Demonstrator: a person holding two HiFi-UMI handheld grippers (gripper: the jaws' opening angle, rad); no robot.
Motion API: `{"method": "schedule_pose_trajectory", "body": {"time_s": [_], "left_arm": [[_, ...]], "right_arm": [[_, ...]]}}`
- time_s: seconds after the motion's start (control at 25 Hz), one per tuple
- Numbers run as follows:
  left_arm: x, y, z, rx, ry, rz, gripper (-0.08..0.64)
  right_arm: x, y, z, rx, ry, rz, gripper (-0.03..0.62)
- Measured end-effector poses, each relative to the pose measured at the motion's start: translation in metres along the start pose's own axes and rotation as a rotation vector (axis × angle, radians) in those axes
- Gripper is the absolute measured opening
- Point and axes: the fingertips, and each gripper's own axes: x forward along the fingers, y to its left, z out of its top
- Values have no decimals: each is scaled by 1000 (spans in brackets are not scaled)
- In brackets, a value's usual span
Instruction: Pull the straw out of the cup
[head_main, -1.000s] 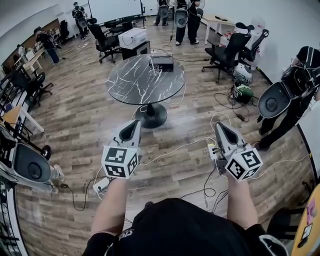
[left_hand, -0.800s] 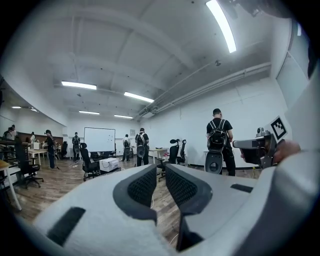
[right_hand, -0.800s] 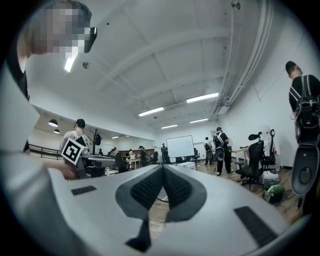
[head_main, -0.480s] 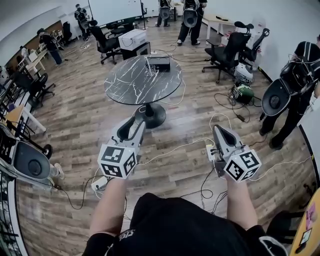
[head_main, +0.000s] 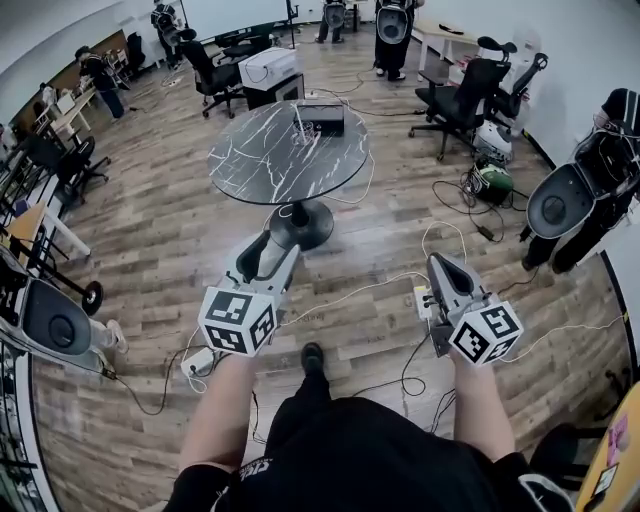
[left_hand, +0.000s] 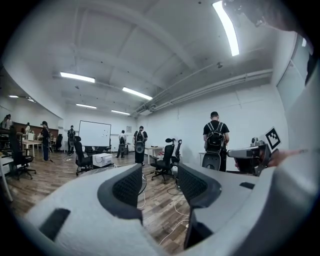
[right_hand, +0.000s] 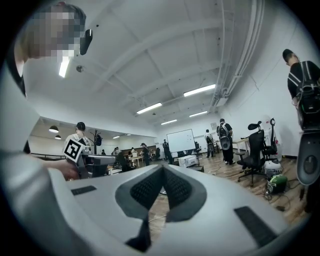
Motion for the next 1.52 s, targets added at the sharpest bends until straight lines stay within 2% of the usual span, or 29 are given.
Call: {"method": "schedule_pose_trajectory", "body": {"time_s": [0.32, 0.56, 0.8, 1.16, 1.32, 1.52], "left_arm": [[65, 62, -8, -43, -1, -29, 225], [106, 124, -2, -60, -6, -31, 221], [126, 171, -1, -70, 3, -37, 196], [135, 225, -5, -68, 13, -60, 164], [134, 240, -6, -72, 16, -55, 156], [143, 253, -12, -85, 21, -53, 152]], "right_arm": [[78, -31, -4, 1, 46, -31, 6], [161, -33, 0, 2, 65, 1, 6], [219, -34, -4, 14, 88, 17, 6], [280, -22, -11, 28, 92, 23, 6], [290, -14, -16, 43, 109, 26, 6], [302, -23, -17, 44, 111, 12, 6]]}}
